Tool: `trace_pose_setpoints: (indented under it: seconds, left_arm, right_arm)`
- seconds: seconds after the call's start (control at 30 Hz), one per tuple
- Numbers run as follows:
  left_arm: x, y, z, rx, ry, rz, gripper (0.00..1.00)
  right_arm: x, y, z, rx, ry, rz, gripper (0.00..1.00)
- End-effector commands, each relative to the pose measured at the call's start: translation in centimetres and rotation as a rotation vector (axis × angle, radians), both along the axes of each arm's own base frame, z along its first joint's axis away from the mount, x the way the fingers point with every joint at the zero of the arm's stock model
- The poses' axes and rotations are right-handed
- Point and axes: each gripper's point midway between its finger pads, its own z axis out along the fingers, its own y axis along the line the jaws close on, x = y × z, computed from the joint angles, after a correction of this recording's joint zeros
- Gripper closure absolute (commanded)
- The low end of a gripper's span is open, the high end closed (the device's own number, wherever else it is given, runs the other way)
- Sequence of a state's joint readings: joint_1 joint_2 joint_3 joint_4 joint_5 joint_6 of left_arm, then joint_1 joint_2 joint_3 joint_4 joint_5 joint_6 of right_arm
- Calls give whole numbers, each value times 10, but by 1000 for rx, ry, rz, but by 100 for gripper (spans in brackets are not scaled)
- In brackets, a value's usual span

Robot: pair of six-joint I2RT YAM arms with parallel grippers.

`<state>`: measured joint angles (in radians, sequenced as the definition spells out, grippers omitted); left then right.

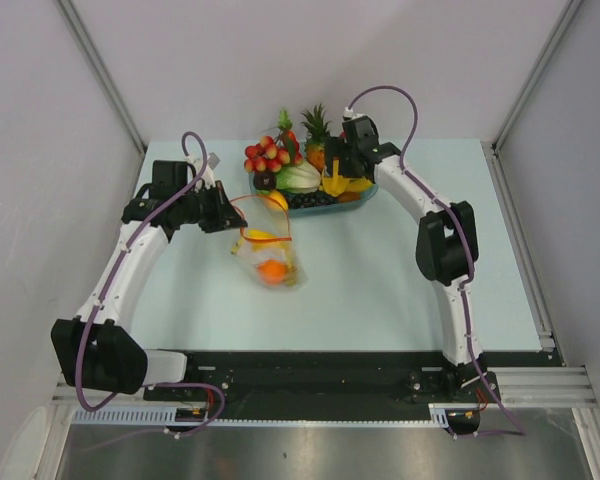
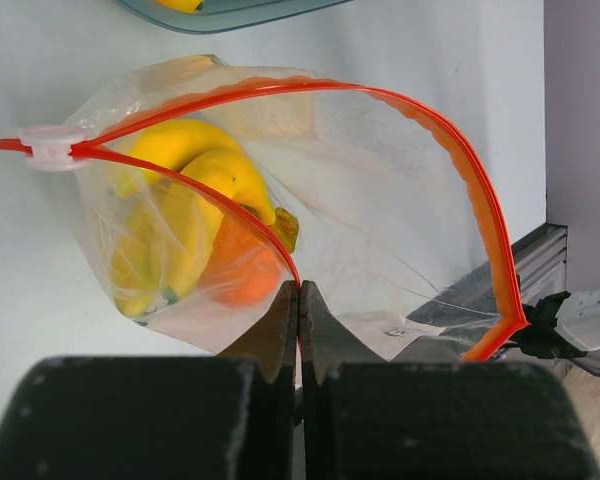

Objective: Place the food in the zip-top bag and seal the zipper
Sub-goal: Pick up the fake fruit from the bin.

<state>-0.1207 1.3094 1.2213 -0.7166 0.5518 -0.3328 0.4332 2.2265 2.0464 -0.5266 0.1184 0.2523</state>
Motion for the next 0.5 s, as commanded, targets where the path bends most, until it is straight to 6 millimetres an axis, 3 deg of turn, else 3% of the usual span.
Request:
trace_pose_setpoints:
  seconds: [0.0, 0.13, 0.3, 0.4, 0.47]
  left_arm:
    - [3, -1, 18, -8, -76, 2, 100]
    - [2, -1, 17, -7, -73, 1, 100]
    - [-1, -1, 16, -8, -71, 0, 100]
    - [-2, 0, 16, -5, -74, 1, 100]
    - [-3, 0, 15, -2, -73, -4, 100]
  right_arm:
    - [7, -2, -6, 40, 21, -65, 0]
    - [8, 5, -19, 86, 60, -31, 0]
    - [9, 17, -16, 185, 85, 21, 0]
    - [10, 19, -9, 222, 84, 42, 10]
    - [10, 18, -1, 234, 71, 47, 22]
